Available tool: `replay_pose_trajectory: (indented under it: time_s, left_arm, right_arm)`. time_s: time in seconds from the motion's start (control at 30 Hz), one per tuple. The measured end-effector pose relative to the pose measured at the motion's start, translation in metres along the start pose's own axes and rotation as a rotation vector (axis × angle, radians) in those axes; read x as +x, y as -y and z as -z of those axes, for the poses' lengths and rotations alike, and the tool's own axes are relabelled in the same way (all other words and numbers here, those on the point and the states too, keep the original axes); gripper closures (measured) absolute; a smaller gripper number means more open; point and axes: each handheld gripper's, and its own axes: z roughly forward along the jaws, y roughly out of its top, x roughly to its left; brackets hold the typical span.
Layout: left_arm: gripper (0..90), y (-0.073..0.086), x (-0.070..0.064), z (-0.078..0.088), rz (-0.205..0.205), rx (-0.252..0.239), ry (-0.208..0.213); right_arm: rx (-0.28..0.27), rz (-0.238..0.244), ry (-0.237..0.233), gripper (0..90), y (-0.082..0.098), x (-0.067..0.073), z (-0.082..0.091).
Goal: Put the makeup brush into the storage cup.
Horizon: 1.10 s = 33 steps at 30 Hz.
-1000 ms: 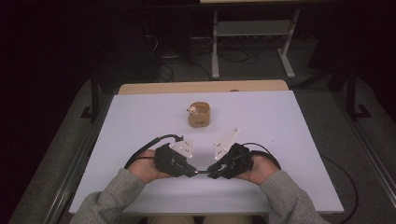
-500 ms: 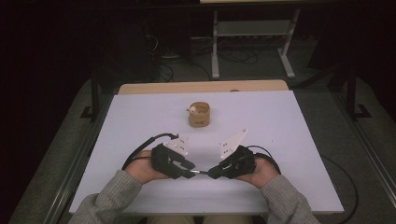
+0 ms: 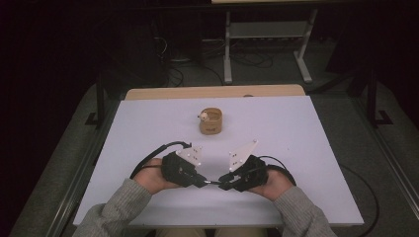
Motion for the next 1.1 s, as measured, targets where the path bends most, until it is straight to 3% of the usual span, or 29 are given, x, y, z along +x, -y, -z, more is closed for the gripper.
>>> replay_pose_trajectory:
  time_s: [0.13,0.3,0.47,0.6,0.7,0.97,1.03,1.1]
  left_arm:
    - [84.1,-0.003,0.0,-0.001,0.001,0.005,-0.006]
    - [83.9,-0.004,-0.002,-0.001,-0.002,0.007,-0.007]
    - [73.3,-0.001,0.0,0.006,0.019,-0.056,-0.008]
    - [74.9,-0.001,0.0,0.007,0.021,-0.063,0.0]
    - [77.8,-0.002,0.0,0.006,0.016,-0.062,-0.001]
    - [83.8,-0.003,0.001,0.006,0.008,-0.048,0.012]
    - [84.0,-0.005,0.0,0.006,0.013,-0.042,0.003]
    - [84.0,-0.006,0.001,0.008,0.015,-0.034,-0.007]
  right_arm:
    - [0.039,0.04,0.049,73.2,-0.011,0.005,-0.003]
    - [0.084,0.073,0.054,82.1,-0.016,0.007,-0.01]
    - [0.0,0.024,0.019,82.8,-0.006,0.004,-0.009]
    - [-0.081,-0.026,-0.002,82.9,0.007,0.0,-0.01]
    - [-0.106,-0.029,-0.001,82.9,0.009,0.0,-0.011]
    - [-0.103,-0.016,-0.005,81.8,0.008,0.001,-0.017]
    - [-0.086,-0.028,0.009,71.8,0.006,0.002,-0.017]
    - [-0.062,-0.028,0.048,68.1,0.002,0.003,-0.015]
